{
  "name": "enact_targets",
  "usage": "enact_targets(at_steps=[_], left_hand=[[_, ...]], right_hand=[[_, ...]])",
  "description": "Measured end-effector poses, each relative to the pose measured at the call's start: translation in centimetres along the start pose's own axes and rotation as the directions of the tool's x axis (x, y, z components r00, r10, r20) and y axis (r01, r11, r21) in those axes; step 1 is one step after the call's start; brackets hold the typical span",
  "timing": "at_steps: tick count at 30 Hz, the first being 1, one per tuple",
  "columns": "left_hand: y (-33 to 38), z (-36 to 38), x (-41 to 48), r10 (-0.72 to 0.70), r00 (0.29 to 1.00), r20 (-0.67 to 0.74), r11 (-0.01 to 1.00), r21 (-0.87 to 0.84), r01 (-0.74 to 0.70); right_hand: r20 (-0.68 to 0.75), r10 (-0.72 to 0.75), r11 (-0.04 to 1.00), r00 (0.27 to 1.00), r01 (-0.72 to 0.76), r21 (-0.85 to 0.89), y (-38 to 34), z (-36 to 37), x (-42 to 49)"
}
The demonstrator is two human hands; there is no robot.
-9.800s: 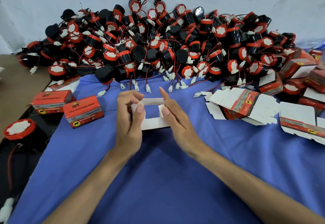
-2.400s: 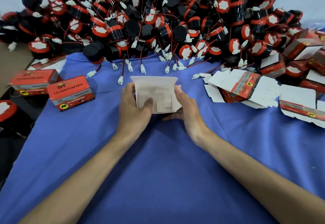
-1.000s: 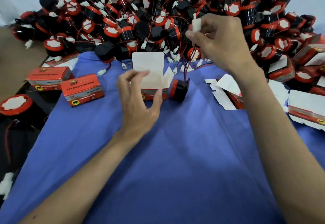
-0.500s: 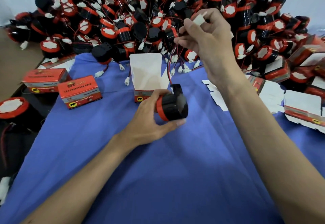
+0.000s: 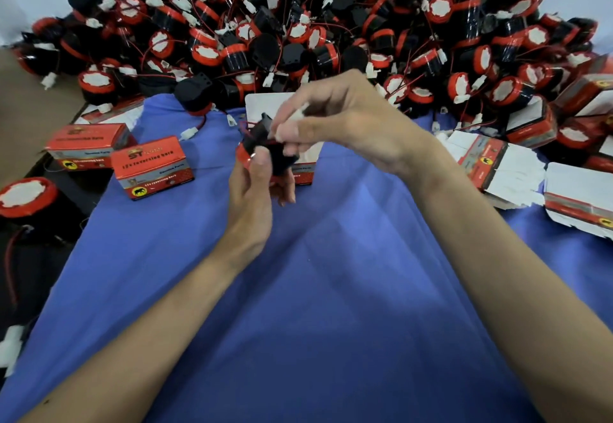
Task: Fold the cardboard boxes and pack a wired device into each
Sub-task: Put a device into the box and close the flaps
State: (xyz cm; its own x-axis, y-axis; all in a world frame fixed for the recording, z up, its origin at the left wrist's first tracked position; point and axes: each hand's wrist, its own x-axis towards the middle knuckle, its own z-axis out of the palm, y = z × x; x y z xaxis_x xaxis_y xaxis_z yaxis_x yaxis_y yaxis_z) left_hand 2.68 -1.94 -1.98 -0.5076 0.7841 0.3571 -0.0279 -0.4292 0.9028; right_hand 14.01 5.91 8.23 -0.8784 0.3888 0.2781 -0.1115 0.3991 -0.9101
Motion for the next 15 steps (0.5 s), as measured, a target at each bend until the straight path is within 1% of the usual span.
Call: enact_targets(at_steps=[2, 4, 9, 11, 15], left_hand=[[0.1, 0.1, 0.0, -0.068, 0.997, -0.022, 0.99, -0.123, 0.065], [0.2, 0.1, 0.1, -0.123, 0.992, 0.001, 0.965, -0.233, 0.12], [0.7, 0.4, 0.0, -0.227, 0.971, 0.073, 0.886, -0.399, 0.237], [0.7, 0.2, 0.0, -0.247, 0.966, 0.075, 0.841, -0.478, 0.252], [0.7, -0.2, 0.0, -0.265, 0.963, 0.049, 0.81, -0.531, 0.25]], right_hand=[[0.062, 0.068, 0.998, 0.996, -0.068, -0.004, 0.5, 0.4, 0.0], [0.105, 0.139, 0.99, 0.985, -0.138, -0.019, 0.8, 0.5, 0.0], [0.116, 0.297, 0.951, 0.948, -0.282, -0.125, 0.8, -0.2, 0.1], [0.147, 0.364, 0.93, 0.92, -0.348, -0.121, 1.0, 0.0, 0.1], [0.145, 0.454, 0.891, 0.879, -0.446, -0.085, 1.4, 0.2, 0.4]])
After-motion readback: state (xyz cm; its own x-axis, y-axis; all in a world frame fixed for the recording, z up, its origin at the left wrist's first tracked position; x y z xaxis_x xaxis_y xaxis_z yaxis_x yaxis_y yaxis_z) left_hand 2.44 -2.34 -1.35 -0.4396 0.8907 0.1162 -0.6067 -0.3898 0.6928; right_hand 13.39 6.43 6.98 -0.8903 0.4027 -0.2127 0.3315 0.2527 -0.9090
